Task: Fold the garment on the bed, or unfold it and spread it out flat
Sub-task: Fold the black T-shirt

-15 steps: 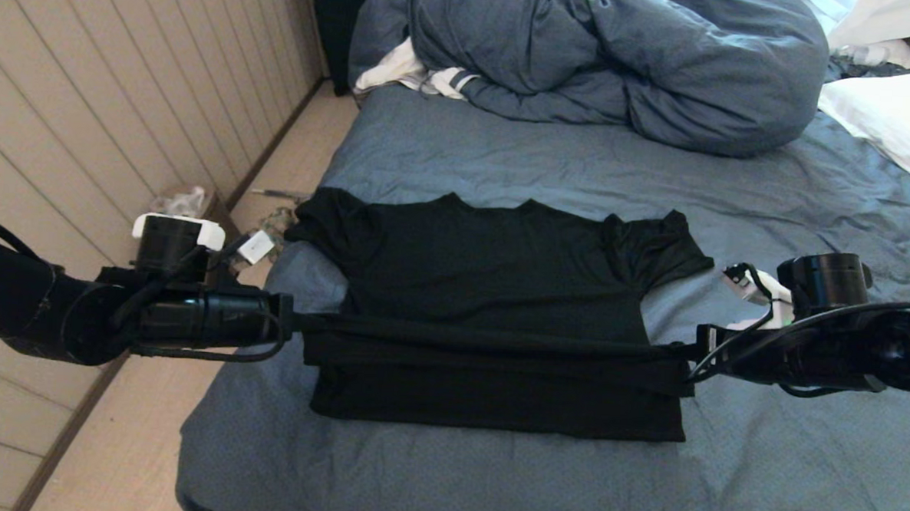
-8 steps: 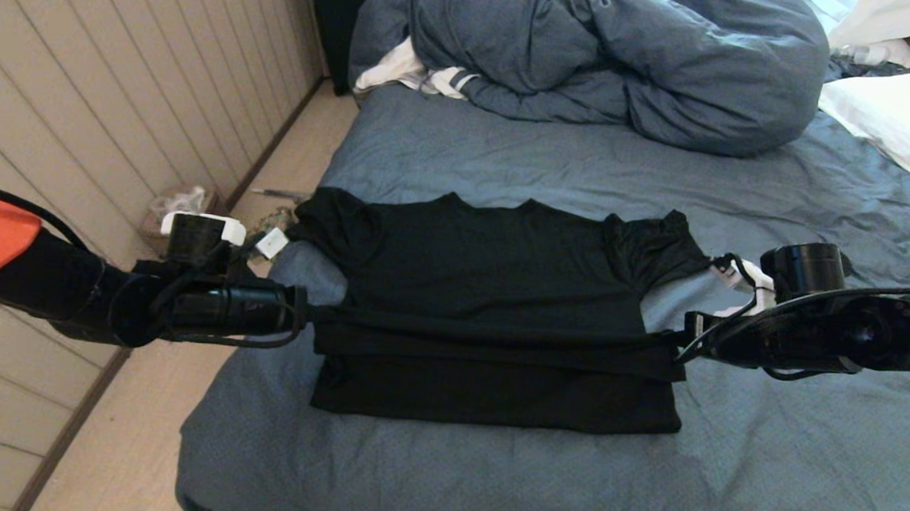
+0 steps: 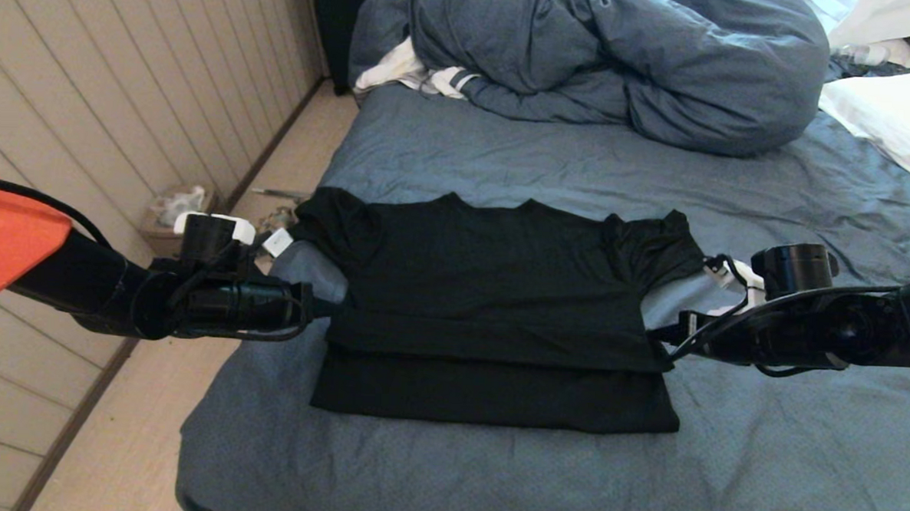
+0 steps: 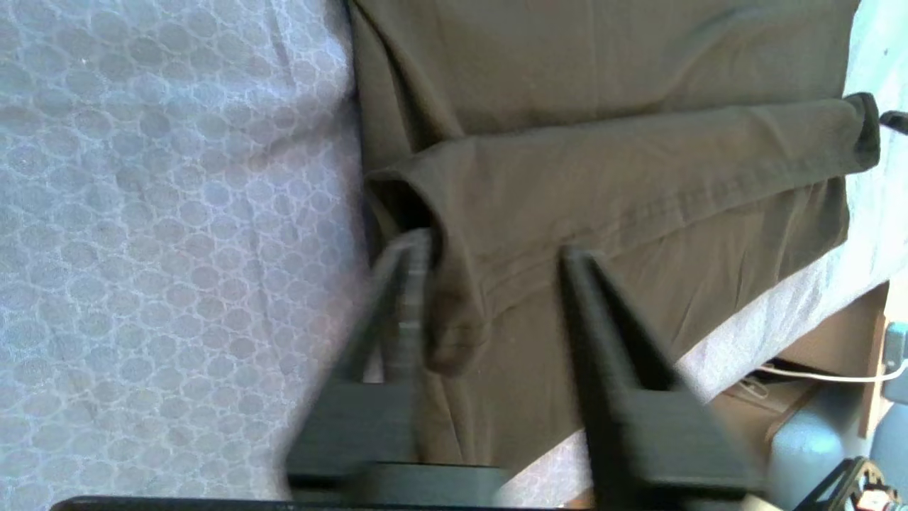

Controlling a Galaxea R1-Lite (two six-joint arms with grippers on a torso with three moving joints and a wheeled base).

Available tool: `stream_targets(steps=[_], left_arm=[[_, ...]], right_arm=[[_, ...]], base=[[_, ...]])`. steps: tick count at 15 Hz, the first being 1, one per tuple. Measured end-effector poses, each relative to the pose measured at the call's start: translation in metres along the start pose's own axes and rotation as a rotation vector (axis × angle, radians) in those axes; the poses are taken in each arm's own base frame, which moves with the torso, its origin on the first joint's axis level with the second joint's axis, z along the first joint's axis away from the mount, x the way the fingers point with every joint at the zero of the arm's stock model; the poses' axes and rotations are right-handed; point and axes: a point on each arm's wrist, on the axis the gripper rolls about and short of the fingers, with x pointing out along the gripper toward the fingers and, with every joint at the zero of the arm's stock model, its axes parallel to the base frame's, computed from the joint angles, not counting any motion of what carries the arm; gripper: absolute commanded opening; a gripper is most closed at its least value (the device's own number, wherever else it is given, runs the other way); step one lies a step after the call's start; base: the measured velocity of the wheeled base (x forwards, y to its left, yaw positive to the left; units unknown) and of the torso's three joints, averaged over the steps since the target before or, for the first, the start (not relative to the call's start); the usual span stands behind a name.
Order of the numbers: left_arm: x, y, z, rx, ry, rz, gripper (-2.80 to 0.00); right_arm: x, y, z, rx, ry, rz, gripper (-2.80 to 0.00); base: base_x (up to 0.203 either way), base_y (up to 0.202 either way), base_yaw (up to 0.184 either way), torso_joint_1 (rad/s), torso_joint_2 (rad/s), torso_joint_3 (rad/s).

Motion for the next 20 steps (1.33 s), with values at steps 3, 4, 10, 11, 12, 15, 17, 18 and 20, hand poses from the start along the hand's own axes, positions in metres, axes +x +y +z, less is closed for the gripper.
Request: stream_targets(steps=[3,4,10,11,12,15,17,18,20], left_arm=[[-0.008,-0.004,0.004,0.007,-0.019,0.002,0.00],[-0.015,-0.006,0.006,0.010,-0.034,0.004,0.00],[-0.048,-0.014,-0.013,-0.002,-0.027,0.029,0.00],[-0.050,-0.013,-0.020,-0.014,-0.011,0.035,-2.80],[-0.052,-0.013,-0.025,-0.022,0.002,0.038,-2.80],[-0.055,-0.014,-0.034,-0.016,0.023,0.035,-2.80],[-0.056,-0.013,-0.040,-0.010,0.036,0.034,-2.80],[-0.057,-0.013,-0.042,-0.005,0.036,0.032,-2.80],[-0.055,-0.016,-0.046,0.012,0.028,0.021,-2.80]], right_arm=[[-0.003,-0.001,0.002,0.001,-0.008,-0.004,0.00],[-0.006,-0.001,0.002,0.002,-0.011,-0.005,0.00],[-0.025,-0.003,-0.016,0.028,0.011,-0.023,-1.70],[-0.027,-0.005,-0.022,0.037,0.022,-0.028,-2.80],[-0.030,-0.009,-0.027,0.048,0.028,-0.036,-2.80],[-0.037,-0.012,-0.041,0.063,0.052,-0.046,-2.80],[-0.038,-0.012,-0.050,0.058,0.077,-0.044,-2.80],[-0.038,-0.012,-0.055,0.056,0.092,-0.043,-2.80],[-0.038,-0.009,-0.062,0.050,0.115,-0.035,-2.80]], base=[[0.000,0.000,0.000,0.000,0.00,0.000],[0.000,0.000,0.000,0.000,0.00,0.000],[0.000,0.000,0.000,0.000,0.00,0.000],[0.000,0.000,0.000,0.000,0.00,0.000],[0.000,0.000,0.000,0.000,0.00,0.000],[0.000,0.000,0.000,0.000,0.00,0.000],[0.000,0.000,0.000,0.000,0.00,0.000],[0.000,0.000,0.000,0.000,0.00,0.000],[0.000,0.000,0.000,0.000,0.00,0.000]])
